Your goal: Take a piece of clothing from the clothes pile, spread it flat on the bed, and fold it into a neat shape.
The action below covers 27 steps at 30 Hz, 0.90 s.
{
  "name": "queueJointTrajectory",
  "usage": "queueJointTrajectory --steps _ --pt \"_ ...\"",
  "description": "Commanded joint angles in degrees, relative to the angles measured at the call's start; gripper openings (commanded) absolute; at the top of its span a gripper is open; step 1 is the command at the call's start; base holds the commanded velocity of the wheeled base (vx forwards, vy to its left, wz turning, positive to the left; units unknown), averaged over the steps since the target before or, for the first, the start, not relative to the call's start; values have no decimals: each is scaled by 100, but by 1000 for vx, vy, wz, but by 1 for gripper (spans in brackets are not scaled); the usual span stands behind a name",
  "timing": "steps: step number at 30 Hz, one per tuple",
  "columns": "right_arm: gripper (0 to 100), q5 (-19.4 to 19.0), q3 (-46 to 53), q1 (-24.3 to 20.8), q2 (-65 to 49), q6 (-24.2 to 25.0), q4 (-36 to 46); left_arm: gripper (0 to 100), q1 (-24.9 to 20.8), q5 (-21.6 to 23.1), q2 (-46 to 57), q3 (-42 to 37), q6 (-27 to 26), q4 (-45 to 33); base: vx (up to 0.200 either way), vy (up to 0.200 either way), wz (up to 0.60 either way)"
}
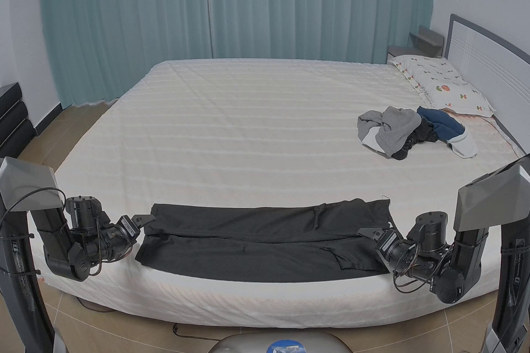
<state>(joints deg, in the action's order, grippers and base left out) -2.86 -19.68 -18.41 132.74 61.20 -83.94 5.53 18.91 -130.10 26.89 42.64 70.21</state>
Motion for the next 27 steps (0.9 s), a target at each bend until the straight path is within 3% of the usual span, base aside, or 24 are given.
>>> queueJointTrajectory --steps 1,7,13,18,24,27 --pt "100 216 87 13 322 -187 -25 100 0 -1 37 9 7 2 0 0 0" --pt "100 181 175 92 305 -82 -562 100 0 -63 64 18 -37 19 0 0 0" --pt "100 137 262 224 -135 411 -570 100 -149 -344 151 -53 -2 318 0 0 0" --pt "100 -21 412 478 -354 463 -570 100 -149 -669 125 -9 113 336 0 0 0" --pt "100 -21 421 645 -363 463 -570 100 -167 -634 151 -70 130 327 200 0 0" --pt "100 -30 403 812 -293 455 -570 100 -184 -616 116 -70 121 327 0 0 0"
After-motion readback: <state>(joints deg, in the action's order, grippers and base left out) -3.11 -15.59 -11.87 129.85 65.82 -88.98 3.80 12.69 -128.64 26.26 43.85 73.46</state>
